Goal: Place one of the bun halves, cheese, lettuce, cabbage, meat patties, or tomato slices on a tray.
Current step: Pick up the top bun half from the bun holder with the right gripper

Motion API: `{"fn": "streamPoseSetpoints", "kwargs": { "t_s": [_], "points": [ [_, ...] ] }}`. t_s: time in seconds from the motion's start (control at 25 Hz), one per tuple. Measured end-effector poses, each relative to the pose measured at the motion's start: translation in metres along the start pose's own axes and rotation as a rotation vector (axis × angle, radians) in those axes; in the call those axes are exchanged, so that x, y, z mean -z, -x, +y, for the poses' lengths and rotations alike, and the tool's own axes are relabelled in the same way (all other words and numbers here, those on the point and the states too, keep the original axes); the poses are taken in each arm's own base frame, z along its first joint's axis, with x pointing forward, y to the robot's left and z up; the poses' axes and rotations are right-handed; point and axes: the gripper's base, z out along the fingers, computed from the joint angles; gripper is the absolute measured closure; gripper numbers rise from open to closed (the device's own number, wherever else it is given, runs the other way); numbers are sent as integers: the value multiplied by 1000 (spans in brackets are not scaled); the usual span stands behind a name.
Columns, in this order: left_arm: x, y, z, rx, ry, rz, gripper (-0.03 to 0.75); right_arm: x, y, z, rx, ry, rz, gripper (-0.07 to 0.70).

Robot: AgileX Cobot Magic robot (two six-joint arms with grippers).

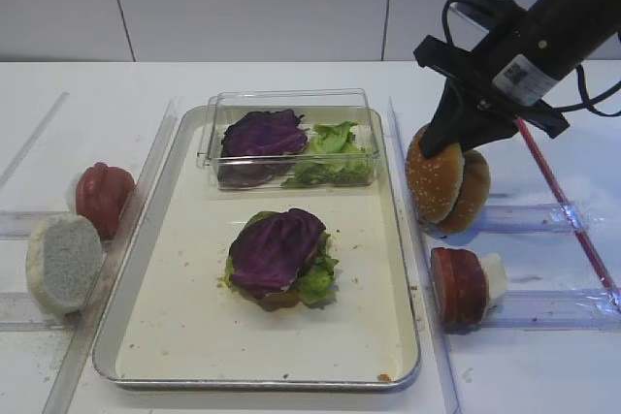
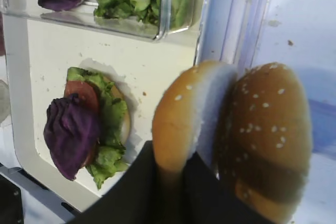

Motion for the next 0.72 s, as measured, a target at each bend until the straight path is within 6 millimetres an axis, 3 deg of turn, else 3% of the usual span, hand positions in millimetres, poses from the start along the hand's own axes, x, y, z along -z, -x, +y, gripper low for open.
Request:
{"fn": "streamPoseSetpoints", "kwargs": {
  "t_s": [0.72],
  "points": [
    [0,0,0,0,0,0,276,20,-9,18,50,30,-26,514]
  ]
}}
